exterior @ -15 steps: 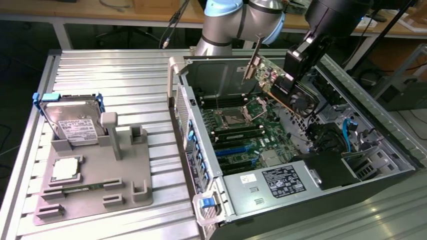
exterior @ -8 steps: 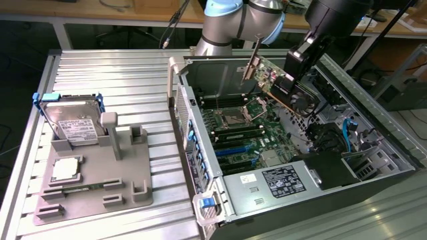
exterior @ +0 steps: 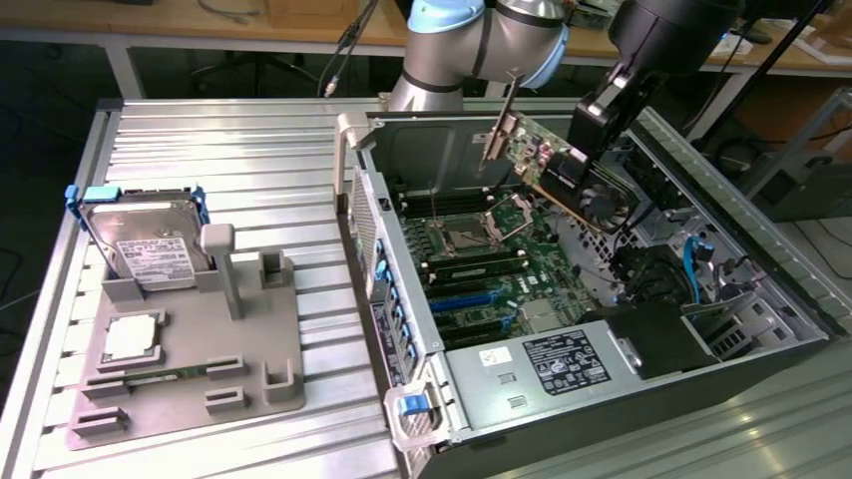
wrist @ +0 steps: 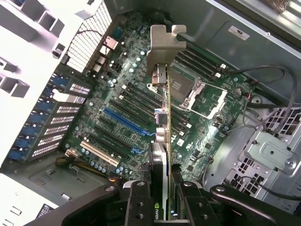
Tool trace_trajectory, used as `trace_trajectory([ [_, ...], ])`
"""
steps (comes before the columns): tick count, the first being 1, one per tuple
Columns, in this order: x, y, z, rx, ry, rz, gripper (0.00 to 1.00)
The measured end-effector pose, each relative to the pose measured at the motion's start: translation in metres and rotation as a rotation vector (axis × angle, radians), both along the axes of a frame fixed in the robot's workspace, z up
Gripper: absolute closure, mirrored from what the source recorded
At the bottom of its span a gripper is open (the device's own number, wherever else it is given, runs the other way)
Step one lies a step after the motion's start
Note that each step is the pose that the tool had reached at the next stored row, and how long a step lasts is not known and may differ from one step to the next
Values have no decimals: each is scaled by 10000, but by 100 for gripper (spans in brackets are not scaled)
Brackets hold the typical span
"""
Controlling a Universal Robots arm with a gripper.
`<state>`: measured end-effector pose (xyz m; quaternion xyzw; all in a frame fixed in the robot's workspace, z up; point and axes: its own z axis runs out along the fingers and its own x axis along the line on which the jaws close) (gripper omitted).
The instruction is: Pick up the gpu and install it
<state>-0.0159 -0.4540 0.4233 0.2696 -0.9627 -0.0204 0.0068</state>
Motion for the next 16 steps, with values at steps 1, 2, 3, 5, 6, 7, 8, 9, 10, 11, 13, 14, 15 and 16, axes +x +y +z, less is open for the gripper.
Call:
trace_trajectory([
  [1, 0, 0, 0, 0, 0, 47, 73],
  [2, 0, 0, 0, 0, 0, 80, 73],
  [3, 0, 0, 0, 0, 0, 103, 73],
  [5, 0, 0, 0, 0, 0, 130, 73],
  [6, 0, 0, 0, 0, 0, 144, 73],
  [7, 0, 0, 0, 0, 0, 156, 73],
  [8, 0, 0, 0, 0, 1, 171, 73],
  [9, 0, 0, 0, 0, 0, 186, 73],
  [10, 0, 0, 0, 0, 1, 199, 73],
  [11, 0, 0, 0, 0, 0, 213, 73],
  [13, 0, 0, 0, 0, 1, 245, 73],
  [14, 0, 0, 0, 0, 1, 259, 73],
  [15, 0, 0, 0, 0, 0, 274, 73],
  [16, 0, 0, 0, 0, 0, 288, 73],
])
